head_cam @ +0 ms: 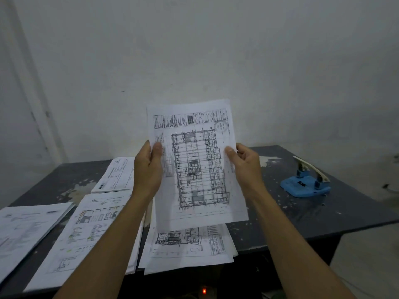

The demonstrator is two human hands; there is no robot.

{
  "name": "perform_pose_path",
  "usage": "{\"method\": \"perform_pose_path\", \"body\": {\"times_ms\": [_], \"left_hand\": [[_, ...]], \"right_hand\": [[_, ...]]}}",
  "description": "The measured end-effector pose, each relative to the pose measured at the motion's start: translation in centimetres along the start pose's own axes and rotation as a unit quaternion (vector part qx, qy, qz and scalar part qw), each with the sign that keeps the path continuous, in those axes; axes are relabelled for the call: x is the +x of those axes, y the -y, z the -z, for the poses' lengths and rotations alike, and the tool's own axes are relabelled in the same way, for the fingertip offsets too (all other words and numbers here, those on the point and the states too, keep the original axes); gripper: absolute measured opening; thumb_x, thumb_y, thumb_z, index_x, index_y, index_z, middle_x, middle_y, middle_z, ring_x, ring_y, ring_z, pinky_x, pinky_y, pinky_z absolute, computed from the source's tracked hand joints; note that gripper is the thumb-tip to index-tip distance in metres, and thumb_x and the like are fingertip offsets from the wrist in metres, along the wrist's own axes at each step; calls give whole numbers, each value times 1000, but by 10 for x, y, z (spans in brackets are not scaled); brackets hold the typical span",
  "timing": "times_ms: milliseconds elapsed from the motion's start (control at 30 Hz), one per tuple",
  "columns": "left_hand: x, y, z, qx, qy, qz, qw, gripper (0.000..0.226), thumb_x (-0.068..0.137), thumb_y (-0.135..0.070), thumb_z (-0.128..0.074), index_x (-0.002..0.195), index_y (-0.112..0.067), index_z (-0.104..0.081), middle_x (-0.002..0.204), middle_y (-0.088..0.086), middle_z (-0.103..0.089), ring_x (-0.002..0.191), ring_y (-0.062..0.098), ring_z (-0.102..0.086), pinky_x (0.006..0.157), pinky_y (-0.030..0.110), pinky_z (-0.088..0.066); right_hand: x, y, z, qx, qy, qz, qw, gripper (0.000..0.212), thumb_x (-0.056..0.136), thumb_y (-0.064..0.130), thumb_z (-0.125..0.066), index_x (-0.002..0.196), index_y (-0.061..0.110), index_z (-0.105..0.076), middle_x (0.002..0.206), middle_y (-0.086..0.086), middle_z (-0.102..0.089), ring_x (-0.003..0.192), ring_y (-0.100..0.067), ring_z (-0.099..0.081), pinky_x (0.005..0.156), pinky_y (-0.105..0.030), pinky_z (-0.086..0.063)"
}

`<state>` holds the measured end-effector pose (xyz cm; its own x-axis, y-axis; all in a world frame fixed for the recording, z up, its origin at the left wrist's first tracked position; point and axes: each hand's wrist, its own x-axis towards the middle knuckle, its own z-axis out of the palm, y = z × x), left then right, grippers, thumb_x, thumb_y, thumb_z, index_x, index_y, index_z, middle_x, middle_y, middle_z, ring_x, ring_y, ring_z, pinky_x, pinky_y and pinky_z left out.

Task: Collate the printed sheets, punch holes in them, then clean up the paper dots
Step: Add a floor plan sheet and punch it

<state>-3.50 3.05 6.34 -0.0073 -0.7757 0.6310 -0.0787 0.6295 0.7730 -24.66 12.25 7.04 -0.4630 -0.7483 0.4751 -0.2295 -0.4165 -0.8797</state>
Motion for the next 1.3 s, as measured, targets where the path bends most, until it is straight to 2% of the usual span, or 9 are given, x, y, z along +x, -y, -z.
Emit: {"method": "perform_pose_path", "body": {"times_ms": [200, 300, 467, 600, 733, 867, 967, 1100, 1300], "left_hand": [[3, -4, -24, 18, 12, 18, 1000, 42, 104, -43, -41, 89, -6, -50, 100, 23, -63, 89, 22, -61, 86, 45, -51], [6, -2, -45, 24, 26, 14, 999, 44, 105, -40, -41, 87, -1, -48, 91, 28, -57, 75, 15, -50, 77, 36, -47], [6, 0, -90, 33, 42, 21, 998, 37, 106, -34, -43, 72, -20, -35, 64, -3, -35, 56, 4, -30, 57, 29, -30], [-1, 9, -133, 28, 74, 61, 995, 34, 105, -34, -44, 91, -6, -57, 79, 12, -62, 70, 17, -54, 65, 43, -48], [-11, 21, -177, 31, 95, 108, 989, 33, 105, -33, -44, 98, -6, -62, 92, 16, -68, 85, 33, -66, 77, 49, -54], [-21, 38, -220, 47, 119, 147, 981, 30, 105, -29, -44, 86, -12, -60, 79, 6, -63, 67, 18, -56, 65, 36, -45], [-28, 49, -247, 63, 131, 180, 973, 27, 105, -28, -44, 92, -12, -63, 87, 0, -66, 79, 17, -63, 71, 35, -50], [-34, 60, -274, 62, 135, 219, 964, 27, 104, -26, -44, 90, -13, -62, 84, -5, -64, 78, 15, -62, 67, 29, -47], [-34, 68, -305, 67, 124, 268, 953, 23, 101, -18, -45, 82, -13, -58, 75, -5, -57, 77, 21, -58, 73, 33, -49]], "right_hand": [[15, -1, 22, -9, 34, -48, 998, 18, 98, 26, -59, 111, 17, -67, 102, 3, -75, 88, -12, -72, 75, -32, -58], [25, -9, 41, -34, 31, -61, 997, 25, 95, 31, -62, 114, 15, -66, 106, 3, -72, 93, -14, -69, 77, -32, -56], [57, -16, 93, -80, -43, -70, 993, 13, 97, 29, -60, 103, 17, -60, 89, -5, -73, 75, -21, -71, 58, -37, -58], [85, -28, 142, -171, -108, -48, 978, 6, 93, 20, -63, 97, 16, -62, 84, -5, -74, 74, -19, -70, 63, -37, -59], [106, -52, 183, -315, -139, -15, 939, 3, 91, 18, -62, 92, 20, -64, 83, 10, -66, 76, -4, -62, 66, -19, -46], [125, -80, 216, -413, -93, -62, 904, 11, 93, 18, -56, 99, 15, -66, 94, 2, -67, 84, -15, -60, 72, -26, -44], [134, -97, 232, -417, -24, -119, 901, 18, 96, 20, -51, 100, 14, -67, 101, -4, -69, 84, -16, -58, 72, -25, -40], [144, -110, 236, -379, 26, -217, 899, 36, 97, 17, -41, 111, -8, -62, 100, -22, -66, 75, -17, -50, 65, -26, -34], [159, -109, 237, -388, 88, -254, 882, 36, 104, 26, -37, 102, 9, -69, 82, -5, -50, 69, -16, -40, 63, -30, -31]]}}
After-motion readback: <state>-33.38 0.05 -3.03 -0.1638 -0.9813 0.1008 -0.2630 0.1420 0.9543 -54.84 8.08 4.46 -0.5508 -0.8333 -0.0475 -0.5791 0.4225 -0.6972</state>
